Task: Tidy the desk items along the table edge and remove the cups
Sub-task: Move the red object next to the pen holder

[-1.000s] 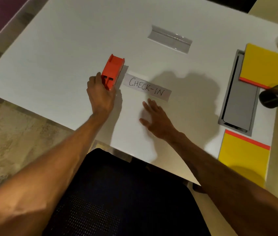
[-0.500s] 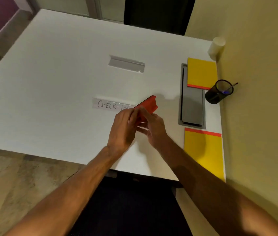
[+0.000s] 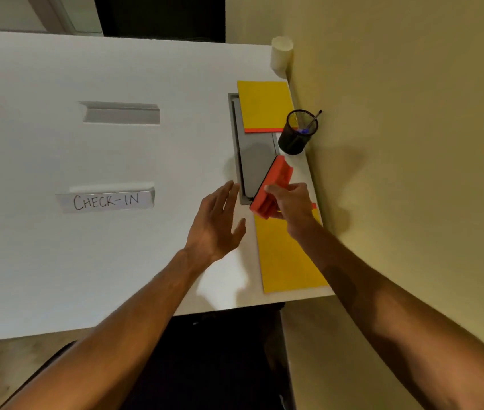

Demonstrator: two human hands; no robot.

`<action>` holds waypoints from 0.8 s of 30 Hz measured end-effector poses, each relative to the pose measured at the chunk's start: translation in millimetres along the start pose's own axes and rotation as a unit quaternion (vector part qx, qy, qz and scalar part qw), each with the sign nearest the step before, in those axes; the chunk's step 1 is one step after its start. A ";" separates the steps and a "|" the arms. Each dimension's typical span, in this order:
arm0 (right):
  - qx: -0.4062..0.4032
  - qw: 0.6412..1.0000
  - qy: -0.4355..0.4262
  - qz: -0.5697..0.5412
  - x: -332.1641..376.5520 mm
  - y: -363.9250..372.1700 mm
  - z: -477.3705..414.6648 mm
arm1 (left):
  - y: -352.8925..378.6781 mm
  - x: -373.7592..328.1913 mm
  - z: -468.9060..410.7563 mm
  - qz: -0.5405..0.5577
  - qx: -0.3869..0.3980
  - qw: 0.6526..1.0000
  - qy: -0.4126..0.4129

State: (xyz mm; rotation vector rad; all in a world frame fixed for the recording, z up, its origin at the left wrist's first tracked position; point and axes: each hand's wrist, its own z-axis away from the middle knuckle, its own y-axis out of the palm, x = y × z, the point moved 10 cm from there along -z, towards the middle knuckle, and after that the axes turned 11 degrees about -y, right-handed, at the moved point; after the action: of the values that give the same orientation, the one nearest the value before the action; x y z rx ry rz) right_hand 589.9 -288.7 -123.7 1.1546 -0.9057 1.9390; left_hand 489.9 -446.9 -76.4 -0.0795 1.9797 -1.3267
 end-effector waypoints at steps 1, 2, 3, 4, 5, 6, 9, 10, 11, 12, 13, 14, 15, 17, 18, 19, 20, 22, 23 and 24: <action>-0.011 0.999 -0.018 0.042 1.2 -14.1 -13.0 | 6.3 1.2 -4.3 0.010 0.000 1.000 -0.007; -0.018 0.996 -0.036 0.085 2.8 -26.2 -25.4 | 12.7 4.0 -9.6 0.022 0.007 1.000 -0.019; -0.022 0.990 -0.053 0.130 3.8 -36.7 -37.5 | 21.9 8.9 -15.4 0.018 0.022 0.999 -0.033; -0.024 0.982 -0.070 0.176 5.3 -45.6 -49.6 | 33.0 14.6 -21.1 -0.003 0.044 0.998 -0.049; -0.021 0.970 -0.090 0.224 7.1 -52.1 -61.8 | 45.7 21.8 -26.1 -0.039 0.071 0.994 -0.067; -0.015 0.956 -0.110 0.271 9.9 -55.7 -71.3 | 56.3 30.8 -30.0 -0.075 0.098 0.989 -0.086; 0.005 0.925 -0.135 0.356 5.9 -61.4 -100.4 | 91.8 57.3 -37.2 -0.163 0.159 0.967 -0.114; 0.010 0.917 -0.139 0.373 2.4 -61.9 -108.5 | 102.7 64.4 -37.6 -0.181 0.173 0.961 -0.115; 0.012 0.910 -0.142 0.389 -0.6 -62.7 -115.0 | 112.5 70.4 -37.1 -0.193 0.185 0.956 -0.117; 0.014 0.904 -0.147 0.401 -2.8 -62.8 -120.6 | 120.4 75.7 -36.4 -0.201 0.193 0.953 -0.122; 0.016 0.899 -0.150 0.410 -4.6 -62.5 -125.3 | 126.3 80.2 -35.8 -0.209 0.197 0.949 -0.127; 0.018 0.896 -0.152 0.418 -6.2 -62.1 -128.8 | 130.2 83.4 -34.8 -0.215 0.193 0.948 -0.131; 0.020 0.893 -0.152 0.424 -7.8 -61.5 -131.4 | 132.7 85.5 -34.2 -0.219 0.186 0.949 -0.134; 0.019 0.887 -0.156 0.434 -9.4 -60.0 -135.4 | 134.7 87.3 -32.6 -0.228 0.165 0.950 -0.134; 0.017 0.883 -0.161 0.440 -9.2 -58.8 -136.5 | 135.7 88.1 -31.6 -0.236 0.158 0.950 -0.133; 0.016 0.880 -0.167 0.445 -8.3 -57.8 -137.0 | 136.8 88.7 -31.2 -0.244 0.151 0.949 -0.134; 0.015 0.877 -0.173 0.447 -7.6 -56.1 -137.1 | 137.3 89.0 -30.6 -0.251 0.147 0.947 -0.134; 0.014 0.875 -0.184 0.447 -5.8 -53.5 -137.6 | 138.2 89.9 -30.5 -0.258 0.144 0.945 -0.138; 0.014 0.875 -0.188 0.446 -5.1 -52.7 -137.7 | 138.4 90.2 -30.8 -0.259 0.143 0.945 -0.139; 0.014 0.875 -0.190 0.446 -4.6 -52.0 -137.8 | 138.4 90.2 -31.0 -0.259 0.144 0.945 -0.141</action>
State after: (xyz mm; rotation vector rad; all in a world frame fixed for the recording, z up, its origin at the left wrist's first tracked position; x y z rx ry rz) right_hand 576.6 -148.3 -166.4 1.2798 -1.8811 2.4521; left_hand 452.1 -397.6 -232.6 -0.6495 1.5559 -1.8084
